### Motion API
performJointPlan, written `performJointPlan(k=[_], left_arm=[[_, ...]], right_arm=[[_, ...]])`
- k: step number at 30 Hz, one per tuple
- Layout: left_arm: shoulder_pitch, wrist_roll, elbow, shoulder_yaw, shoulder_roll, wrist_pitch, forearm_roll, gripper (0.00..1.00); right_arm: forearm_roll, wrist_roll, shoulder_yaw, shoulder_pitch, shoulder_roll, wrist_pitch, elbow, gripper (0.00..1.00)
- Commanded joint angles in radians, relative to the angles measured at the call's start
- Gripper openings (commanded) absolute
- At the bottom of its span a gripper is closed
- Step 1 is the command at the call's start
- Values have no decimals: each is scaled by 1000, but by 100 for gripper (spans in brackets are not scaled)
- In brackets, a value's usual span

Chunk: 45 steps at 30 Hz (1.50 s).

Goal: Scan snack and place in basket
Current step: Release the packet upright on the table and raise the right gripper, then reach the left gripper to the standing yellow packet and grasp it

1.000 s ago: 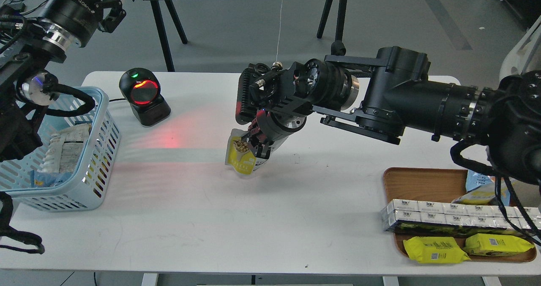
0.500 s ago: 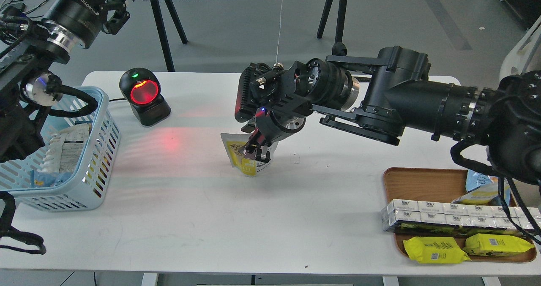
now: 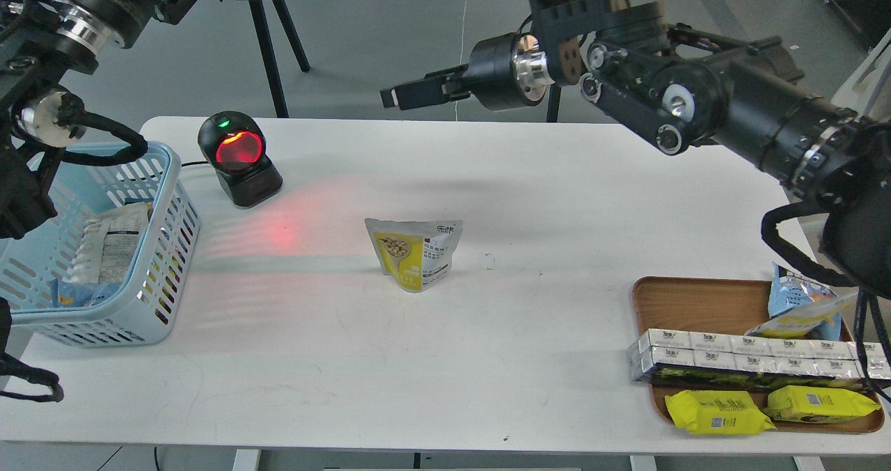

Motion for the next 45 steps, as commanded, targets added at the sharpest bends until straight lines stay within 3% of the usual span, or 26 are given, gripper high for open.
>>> performJointPlan(k=[1, 11, 14, 19, 23, 31, 45], left_arm=[[-26, 0, -52, -1, 17, 0, 161, 100], [-89, 0, -424, 8, 17, 0, 807, 100], [-170, 0, -473, 126, 3, 0, 947, 100], [-342, 0, -484, 464, -92, 0, 1057, 99], [-379, 0, -488, 620, -184, 0, 1220, 99], [-373, 0, -491, 683, -256, 0, 1374, 97], [-252, 0, -505, 753, -195, 0, 1426, 93]], right_arm=[[353, 0, -1, -50, -116, 0, 9, 98], [924, 0, 33, -231, -262, 0, 23, 98], [1033, 0, 71, -295, -279, 0, 26, 98], [1074, 0, 155, -409, -316, 0, 81, 98], [1074, 0, 188, -456, -366, 0, 131, 98], [1076, 0, 192, -478, -452, 0, 160, 98], [1077, 0, 211, -512, -480, 0, 207, 98]])
